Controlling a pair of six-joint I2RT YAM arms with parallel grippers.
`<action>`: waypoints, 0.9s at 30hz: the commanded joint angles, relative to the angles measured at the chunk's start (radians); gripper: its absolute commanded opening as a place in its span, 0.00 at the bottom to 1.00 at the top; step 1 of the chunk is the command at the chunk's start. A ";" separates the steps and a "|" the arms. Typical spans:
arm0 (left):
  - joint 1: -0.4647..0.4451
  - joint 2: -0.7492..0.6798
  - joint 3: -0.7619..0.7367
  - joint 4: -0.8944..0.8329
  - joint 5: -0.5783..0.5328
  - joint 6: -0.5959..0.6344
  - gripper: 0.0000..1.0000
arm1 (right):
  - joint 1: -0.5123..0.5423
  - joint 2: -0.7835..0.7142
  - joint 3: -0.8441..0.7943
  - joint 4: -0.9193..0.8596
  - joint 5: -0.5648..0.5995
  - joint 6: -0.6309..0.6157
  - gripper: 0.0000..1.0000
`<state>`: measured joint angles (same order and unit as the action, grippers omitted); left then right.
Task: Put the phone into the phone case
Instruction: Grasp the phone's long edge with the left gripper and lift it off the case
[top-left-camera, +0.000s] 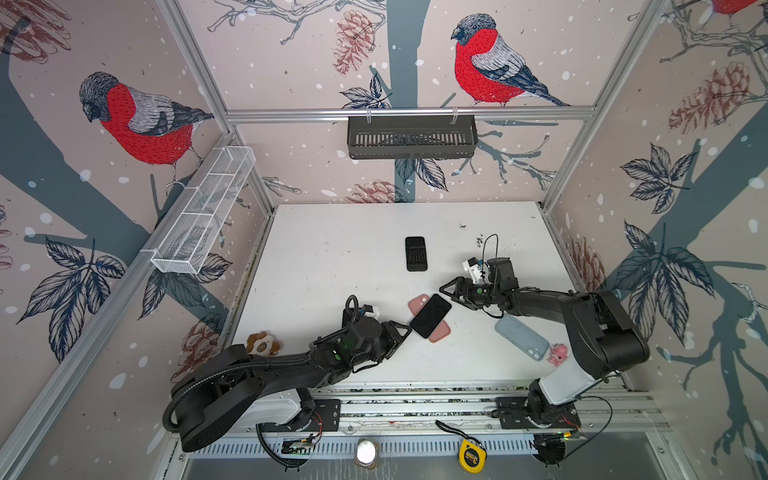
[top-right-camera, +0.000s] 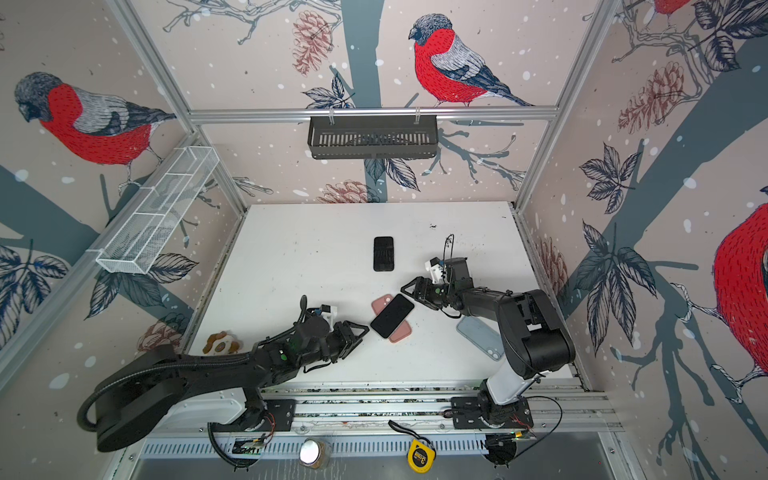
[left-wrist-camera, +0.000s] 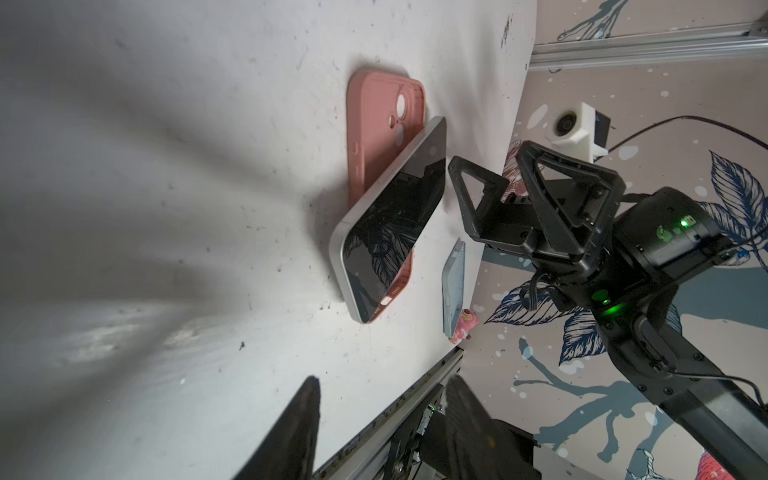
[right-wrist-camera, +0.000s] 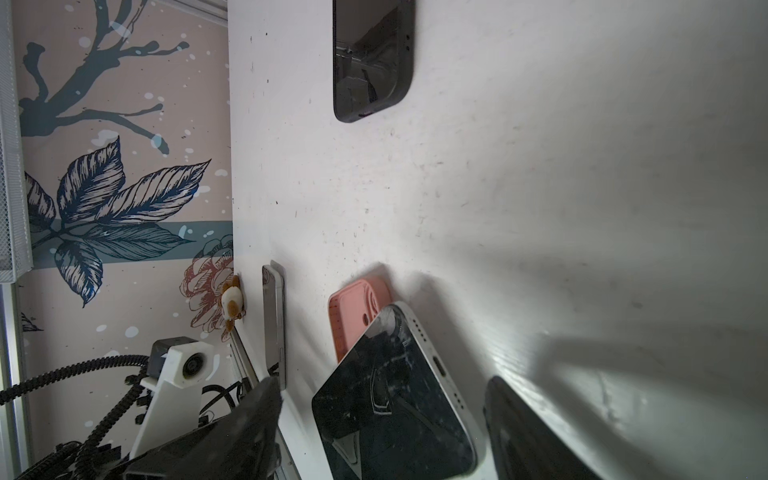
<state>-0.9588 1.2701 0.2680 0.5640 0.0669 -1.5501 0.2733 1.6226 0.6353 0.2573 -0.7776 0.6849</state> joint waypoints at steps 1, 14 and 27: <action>-0.003 0.078 -0.004 0.187 -0.006 -0.073 0.50 | -0.002 0.003 -0.011 0.059 -0.030 0.019 0.79; -0.023 0.369 0.042 0.425 0.021 -0.092 0.49 | -0.017 -0.016 -0.037 0.090 -0.066 0.025 0.79; -0.018 0.505 0.032 0.569 0.022 -0.079 0.45 | -0.034 -0.040 -0.034 0.062 -0.057 0.007 0.78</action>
<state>-0.9787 1.7348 0.3084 1.0584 0.0780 -1.6154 0.2413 1.5898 0.5964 0.3145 -0.8288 0.7044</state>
